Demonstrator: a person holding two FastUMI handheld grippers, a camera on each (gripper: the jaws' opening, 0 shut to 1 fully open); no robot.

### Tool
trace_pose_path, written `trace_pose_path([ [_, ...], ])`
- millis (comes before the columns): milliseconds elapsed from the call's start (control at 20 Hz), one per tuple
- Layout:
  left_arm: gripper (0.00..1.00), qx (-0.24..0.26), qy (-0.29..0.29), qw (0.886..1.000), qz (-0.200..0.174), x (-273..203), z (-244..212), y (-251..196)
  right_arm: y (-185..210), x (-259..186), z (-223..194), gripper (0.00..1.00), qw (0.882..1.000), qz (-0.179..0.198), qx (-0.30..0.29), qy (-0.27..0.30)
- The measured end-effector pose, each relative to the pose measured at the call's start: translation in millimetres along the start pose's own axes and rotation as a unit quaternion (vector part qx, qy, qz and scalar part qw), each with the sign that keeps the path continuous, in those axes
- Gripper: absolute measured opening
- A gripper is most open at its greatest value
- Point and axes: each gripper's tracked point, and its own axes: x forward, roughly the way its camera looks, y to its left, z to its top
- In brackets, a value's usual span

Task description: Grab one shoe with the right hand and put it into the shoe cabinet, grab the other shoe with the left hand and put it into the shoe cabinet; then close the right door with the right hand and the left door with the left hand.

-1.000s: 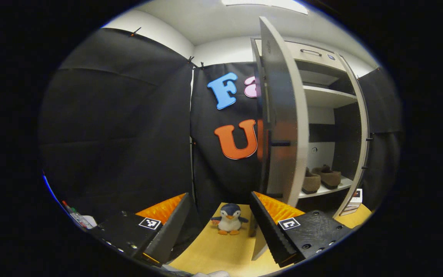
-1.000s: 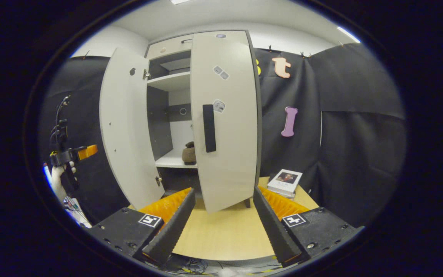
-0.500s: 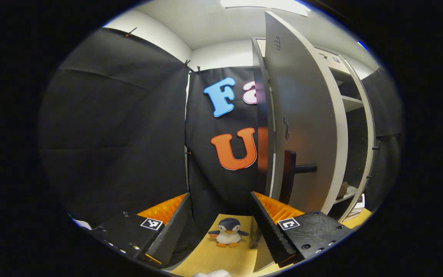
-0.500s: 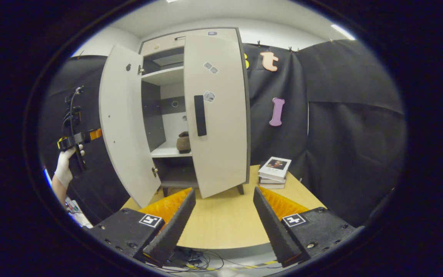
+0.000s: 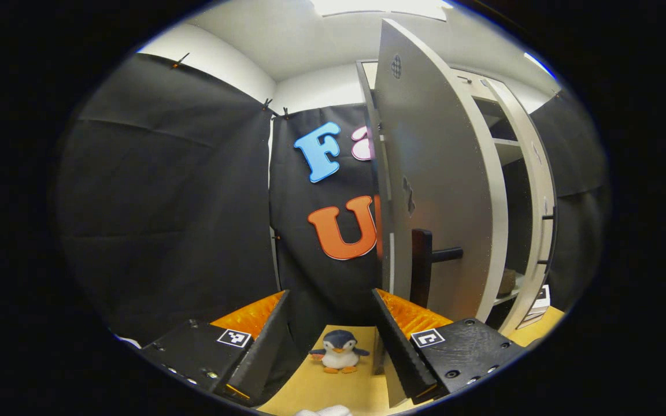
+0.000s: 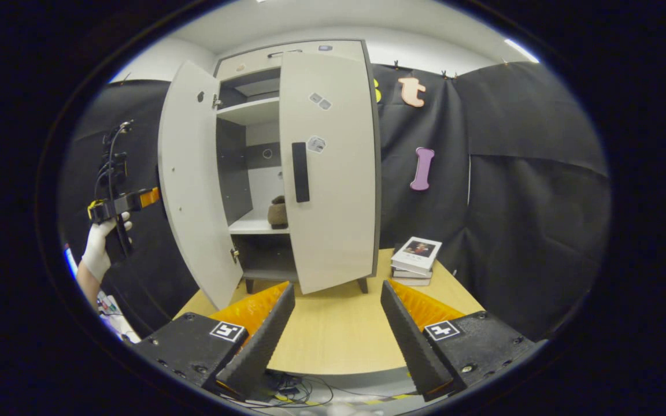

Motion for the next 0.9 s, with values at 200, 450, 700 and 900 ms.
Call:
trace_pose_path([
  [200, 0.85, 0.007, -0.002, 1.0, -0.012, -2.6, 4.6, -38.6, -16.9, 3.3, 7.7, 0.98, 1.0, 0.014, 0.003, -0.008],
  [450, 0.82, 0.009, 0.006, 0.999, -0.035, 8.3, 7.4, -103.8, -48.1, 11.0, 18.4, 0.97, 1.0, 0.025, -0.003, -0.013],
  [700, 0.96, -0.004, 0.013, 0.999, -0.043, 15.4, 10.4, -135.8, -71.1, 17.9, 30.1, 0.97, 0.999, 0.027, -0.01, -0.019],
  [900, 0.96, -0.002, 0.013, 0.999, -0.038, -0.1, 12.4, -135.9, -73.3, 23.8, 39.3, 0.98, 0.999, 0.034, -0.007, -0.027],
])
